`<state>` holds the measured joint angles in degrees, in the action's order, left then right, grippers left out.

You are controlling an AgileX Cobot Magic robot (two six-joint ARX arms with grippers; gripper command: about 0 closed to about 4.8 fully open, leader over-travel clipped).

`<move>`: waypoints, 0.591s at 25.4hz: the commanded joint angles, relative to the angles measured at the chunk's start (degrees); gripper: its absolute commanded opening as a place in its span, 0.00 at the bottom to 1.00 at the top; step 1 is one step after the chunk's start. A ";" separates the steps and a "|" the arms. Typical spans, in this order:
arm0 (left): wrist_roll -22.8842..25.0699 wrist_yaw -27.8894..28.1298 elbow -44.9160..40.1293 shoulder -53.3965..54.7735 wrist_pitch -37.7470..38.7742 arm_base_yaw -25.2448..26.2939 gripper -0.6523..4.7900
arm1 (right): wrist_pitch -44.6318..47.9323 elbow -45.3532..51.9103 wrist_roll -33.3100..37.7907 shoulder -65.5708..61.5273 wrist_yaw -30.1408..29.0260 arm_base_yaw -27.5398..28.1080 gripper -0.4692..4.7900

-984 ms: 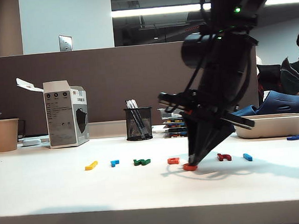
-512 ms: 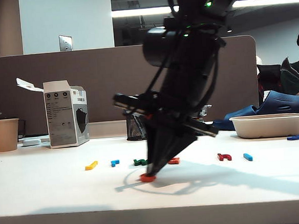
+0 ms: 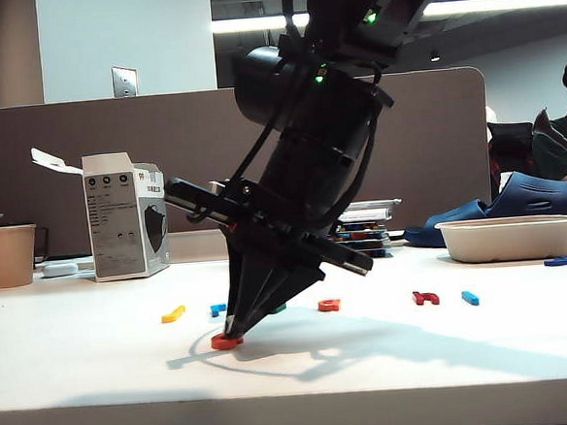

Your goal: Select the appropriate letters from the row of letter magnets placed on the table to arrange into the word "car".

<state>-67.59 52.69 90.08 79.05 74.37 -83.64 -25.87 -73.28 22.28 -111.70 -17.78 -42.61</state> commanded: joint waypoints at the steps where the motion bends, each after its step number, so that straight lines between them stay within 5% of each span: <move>1: 0.07 0.44 0.13 -0.11 -0.31 0.00 0.11 | 0.04 0.17 0.46 -1.01 -0.66 -0.39 0.08; 15: 0.07 0.44 0.13 -0.11 -0.31 0.00 0.11 | -4.28 -1.90 -3.54 -0.94 -4.22 -0.57 0.08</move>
<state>-67.59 52.69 90.08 79.05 74.37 -83.64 -28.77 -74.67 19.18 -112.49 -22.26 -43.07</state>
